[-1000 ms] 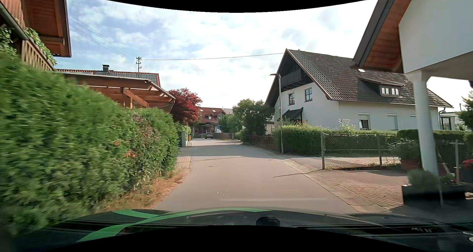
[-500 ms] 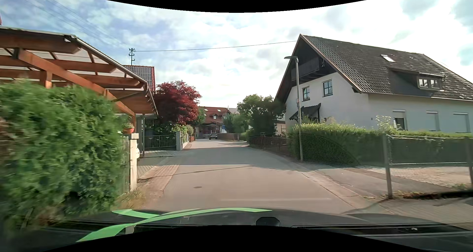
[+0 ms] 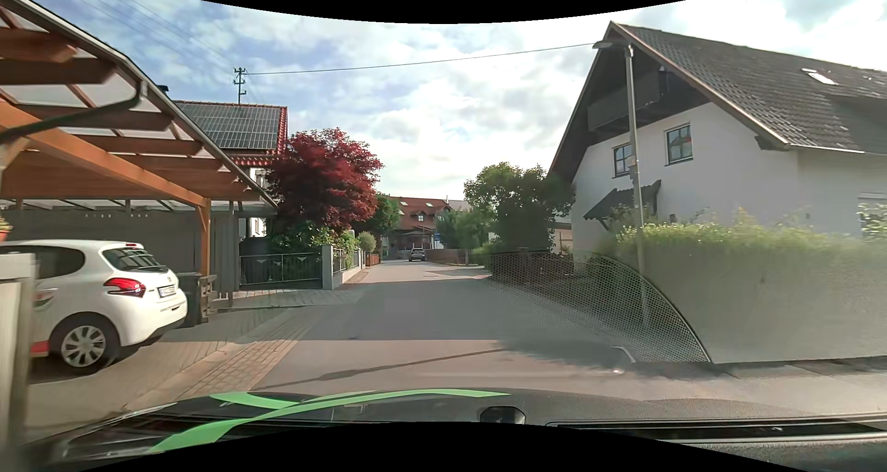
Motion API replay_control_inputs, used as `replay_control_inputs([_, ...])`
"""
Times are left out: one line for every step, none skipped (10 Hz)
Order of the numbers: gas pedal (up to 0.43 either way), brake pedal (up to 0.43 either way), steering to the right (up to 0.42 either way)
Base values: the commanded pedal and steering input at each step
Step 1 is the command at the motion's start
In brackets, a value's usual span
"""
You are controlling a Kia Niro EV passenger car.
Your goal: Follow the waypoints while adhering to traffic rules and regulations
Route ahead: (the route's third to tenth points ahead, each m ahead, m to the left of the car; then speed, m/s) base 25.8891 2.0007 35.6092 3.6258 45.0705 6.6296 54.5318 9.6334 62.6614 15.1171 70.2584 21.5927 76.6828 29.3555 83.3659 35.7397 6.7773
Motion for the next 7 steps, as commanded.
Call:
replay_control_inputs([0.13,0.0,-0.075])
replay_control_inputs([0.13,0.0,-0.075])
replay_control_inputs([0.13,0.0,-0.075])
replay_control_inputs([0.13,0.0,-0.075])
replay_control_inputs([0.13,0.0,-0.074])
replay_control_inputs([0.13,0.0,-0.074])
replay_control_inputs([0.138,0.0,-0.073])
